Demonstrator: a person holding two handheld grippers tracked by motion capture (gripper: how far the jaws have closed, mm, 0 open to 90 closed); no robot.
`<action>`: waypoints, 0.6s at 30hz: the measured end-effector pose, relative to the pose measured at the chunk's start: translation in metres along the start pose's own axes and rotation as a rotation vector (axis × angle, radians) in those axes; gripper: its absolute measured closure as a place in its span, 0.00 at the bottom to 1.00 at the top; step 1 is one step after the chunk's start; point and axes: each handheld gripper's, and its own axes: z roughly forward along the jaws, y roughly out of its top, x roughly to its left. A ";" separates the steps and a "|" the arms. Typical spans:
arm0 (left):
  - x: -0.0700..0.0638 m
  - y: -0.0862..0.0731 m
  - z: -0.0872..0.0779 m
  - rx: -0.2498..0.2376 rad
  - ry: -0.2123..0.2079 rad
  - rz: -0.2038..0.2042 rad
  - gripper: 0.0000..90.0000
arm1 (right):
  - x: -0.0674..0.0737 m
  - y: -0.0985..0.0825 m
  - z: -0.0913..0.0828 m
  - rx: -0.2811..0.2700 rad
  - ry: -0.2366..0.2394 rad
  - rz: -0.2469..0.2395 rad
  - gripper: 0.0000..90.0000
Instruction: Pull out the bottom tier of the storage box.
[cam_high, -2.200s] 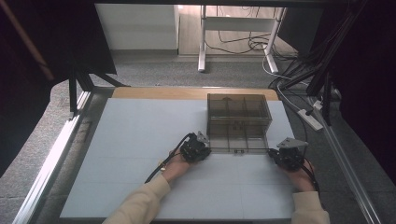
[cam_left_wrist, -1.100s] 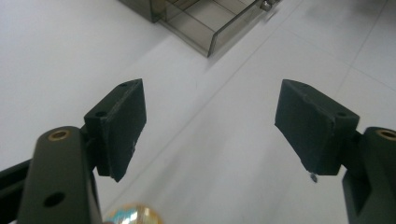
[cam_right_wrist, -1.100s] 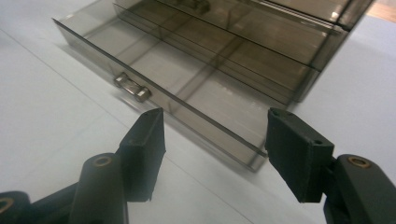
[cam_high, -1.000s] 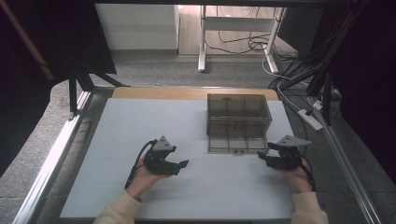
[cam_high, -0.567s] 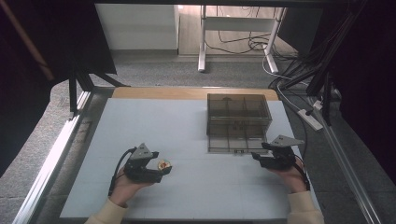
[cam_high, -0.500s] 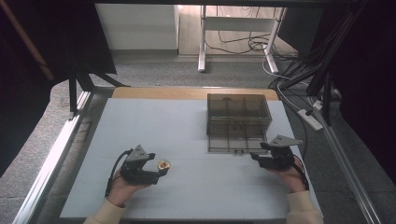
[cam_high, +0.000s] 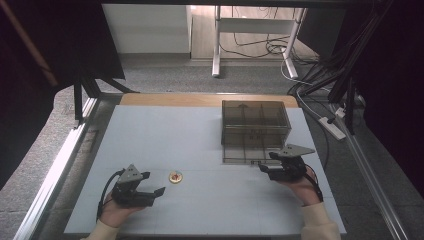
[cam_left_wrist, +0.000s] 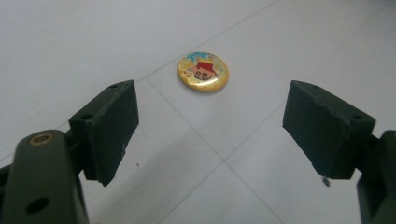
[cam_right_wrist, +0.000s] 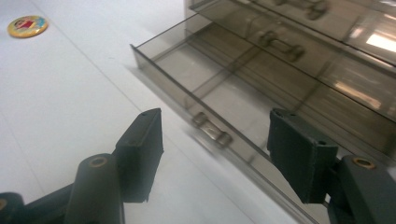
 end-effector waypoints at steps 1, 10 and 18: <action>0.000 -0.001 0.000 0.002 0.000 -0.001 0.20 | 0.001 0.001 0.001 0.006 0.004 -0.004 0.38; 0.003 -0.006 0.001 0.017 -0.003 -0.018 0.18 | 0.011 0.007 0.009 0.013 0.037 -0.020 0.37; 0.003 -0.007 0.003 0.024 -0.008 -0.012 0.17 | 0.026 0.017 0.021 0.015 0.088 -0.047 0.37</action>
